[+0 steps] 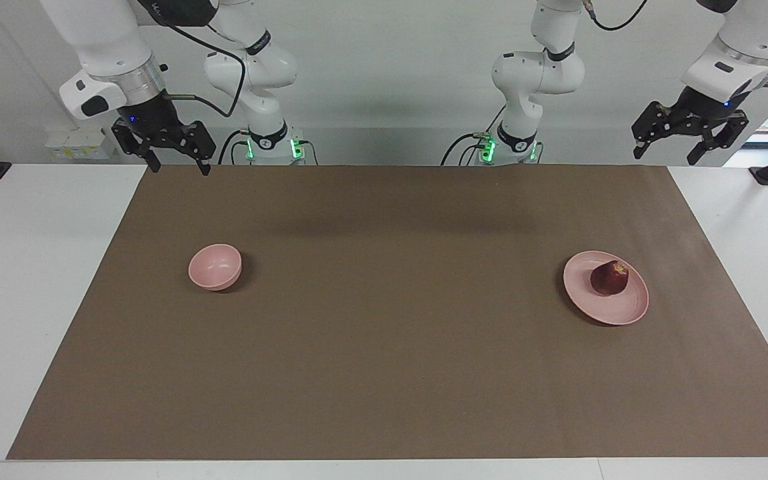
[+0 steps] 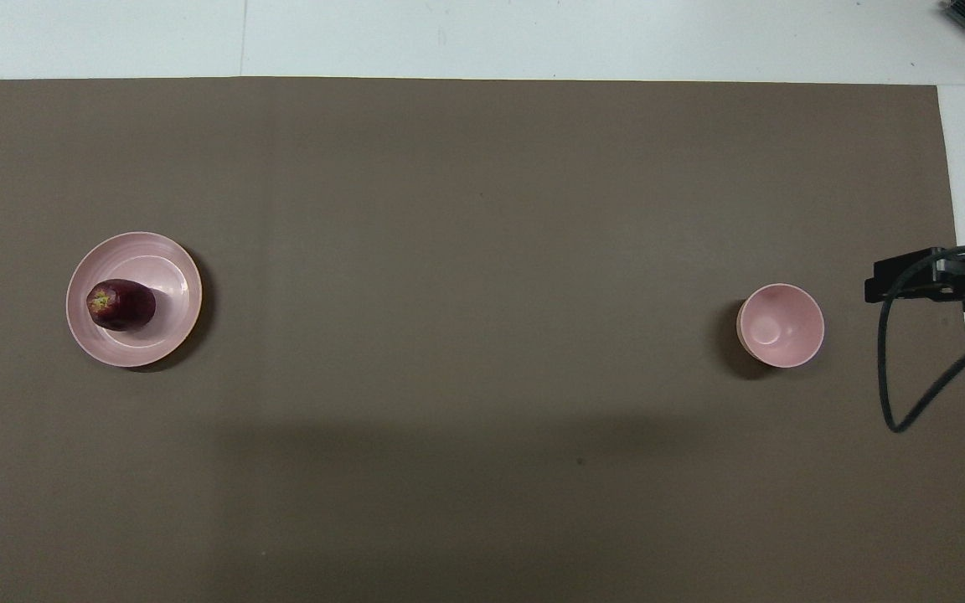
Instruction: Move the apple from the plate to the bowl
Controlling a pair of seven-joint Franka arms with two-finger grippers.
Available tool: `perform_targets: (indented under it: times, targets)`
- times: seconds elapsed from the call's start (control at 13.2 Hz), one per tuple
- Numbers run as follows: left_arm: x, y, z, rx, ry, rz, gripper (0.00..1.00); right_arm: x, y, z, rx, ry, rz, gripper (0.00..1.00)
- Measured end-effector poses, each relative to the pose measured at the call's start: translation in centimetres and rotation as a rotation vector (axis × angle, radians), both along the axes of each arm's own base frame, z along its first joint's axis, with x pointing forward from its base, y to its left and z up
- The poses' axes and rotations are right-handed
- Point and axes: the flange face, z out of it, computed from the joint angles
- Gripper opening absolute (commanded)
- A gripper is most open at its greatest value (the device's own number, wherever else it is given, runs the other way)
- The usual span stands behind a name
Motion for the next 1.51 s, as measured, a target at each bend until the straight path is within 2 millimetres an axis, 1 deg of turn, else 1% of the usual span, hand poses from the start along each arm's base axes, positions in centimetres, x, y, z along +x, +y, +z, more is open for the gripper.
perform_targets:
  times: [0.3, 0.45, 0.53, 0.6, 0.68, 0.91, 1.06, 1.13, 1.21, 1.28, 1.43, 1.51]
  targets:
    - [0.4, 0.1, 0.1, 0.000, -0.033, 0.000, 1.00, -0.3, 0.0, 0.0, 0.001, 0.002, 0.001, 1.00]
    - [0.8, 0.4, -0.5, 0.001, -0.045, 0.006, 1.00, -0.3, 0.1, 0.0, 0.001, 0.002, 0.002, 1.00]
    - [1.0, 0.7, -1.3, 0.001, -0.045, 0.008, 1.00, -0.3, 0.1, -0.1, 0.001, 0.003, 0.002, 1.00]
    - [1.3, 0.9, -2.4, 0.001, -0.040, 0.010, 1.00, -0.3, 0.1, -0.1, 0.002, 0.004, 0.002, 1.00]
    - [1.6, 1.0, -4.1, 0.001, -0.034, 0.010, 1.00, -0.3, 0.1, -0.3, 0.002, 0.008, 0.003, 1.00]
    - [2.9, 1.0, -10.2, 0.003, -0.058, 0.002, 1.00, -0.5, 0.4, -0.9, 0.011, 0.020, 0.007, 1.00]
    - [3.7, 1.0, -13.6, 0.007, -0.087, -0.017, 1.00, -0.6, 1.1, -1.9, 0.060, 0.037, 0.008, 1.00]
    - [4.0, 1.0, -15.4, 0.010, -0.091, -0.024, 1.00, -0.4, 1.9, -2.8, 0.092, 0.025, 0.008, 1.00]
    - [4.3, 1.4, -17.2, 0.013, -0.093, -0.024, 1.00, 0.1, 3.4, -4.1, 0.117, 0.001, 0.000, 1.00]
    - [4.5, 1.9, -18.8, 0.017, -0.091, -0.026, 1.00, 0.6, 5.5, -5.6, 0.132, -0.017, -0.012, 1.00]
    - [5.0, 2.8, -22.0, 0.024, -0.075, -0.030, 1.00, 1.4, 11.2, -9.0, 0.178, -0.024, -0.041, 1.00]
    - [5.4, 2.9, -23.6, 0.028, -0.074, -0.031, 1.00, 1.9, 13.6, -10.7, 0.202, -0.020, -0.060, 1.00]
